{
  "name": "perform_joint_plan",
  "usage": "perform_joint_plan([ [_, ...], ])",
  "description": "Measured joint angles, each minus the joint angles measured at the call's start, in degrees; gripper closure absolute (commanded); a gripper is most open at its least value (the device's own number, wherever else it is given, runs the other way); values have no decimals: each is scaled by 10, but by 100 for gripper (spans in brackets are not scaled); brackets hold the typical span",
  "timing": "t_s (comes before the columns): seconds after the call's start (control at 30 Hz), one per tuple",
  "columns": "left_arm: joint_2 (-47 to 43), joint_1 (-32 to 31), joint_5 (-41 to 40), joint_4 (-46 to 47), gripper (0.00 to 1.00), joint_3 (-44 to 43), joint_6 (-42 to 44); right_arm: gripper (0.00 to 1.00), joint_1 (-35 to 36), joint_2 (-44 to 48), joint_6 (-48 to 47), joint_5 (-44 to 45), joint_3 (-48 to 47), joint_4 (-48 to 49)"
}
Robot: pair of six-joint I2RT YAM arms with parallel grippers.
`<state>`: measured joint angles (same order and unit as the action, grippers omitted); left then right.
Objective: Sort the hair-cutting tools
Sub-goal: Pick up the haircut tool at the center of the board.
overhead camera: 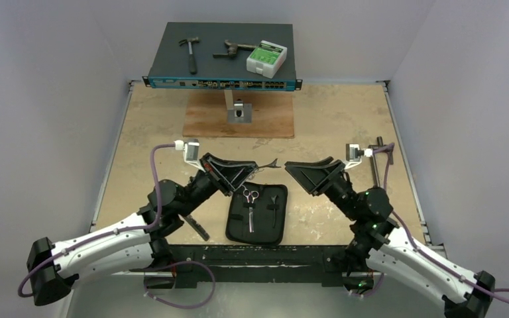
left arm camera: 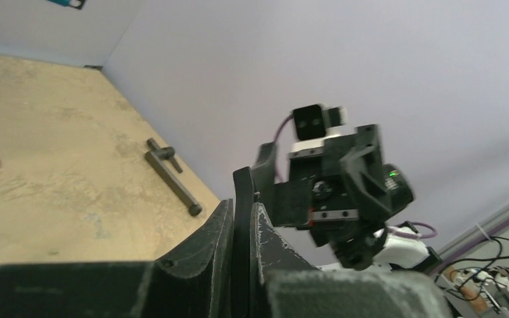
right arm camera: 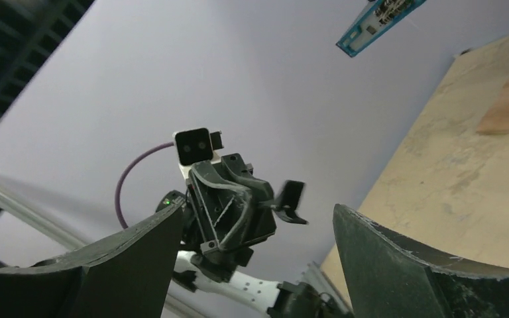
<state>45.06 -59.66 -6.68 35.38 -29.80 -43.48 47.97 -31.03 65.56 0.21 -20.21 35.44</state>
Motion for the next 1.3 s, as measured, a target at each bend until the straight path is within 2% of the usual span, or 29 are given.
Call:
perform_joint_plan([
  [0.13,-33,35,18,-121,100,-19,-4,14,0,14,-129,-1,-108,-183],
  [0.27,-44,56,50,-274,100,-70,13,21,1,-41,-264,-13,-248,-344],
  [0.33,-37,63,69,-342,100,-107,27,24,8,-67,-314,-8,-285,-396],
  [0.5,-2,94,128,-467,100,-199,57,27,98,-144,-422,58,-329,-517],
  [0.63,18,143,199,-512,100,-209,58,26,162,-196,-488,108,-338,-577],
  [0.9,66,170,303,-537,100,-209,51,30,171,-141,-573,123,-321,-565],
  [1.13,79,173,344,-530,100,-209,37,44,178,-152,-623,90,-312,-534],
  [1.3,94,173,354,-526,100,-210,33,50,186,-175,-631,65,-299,-520],
])
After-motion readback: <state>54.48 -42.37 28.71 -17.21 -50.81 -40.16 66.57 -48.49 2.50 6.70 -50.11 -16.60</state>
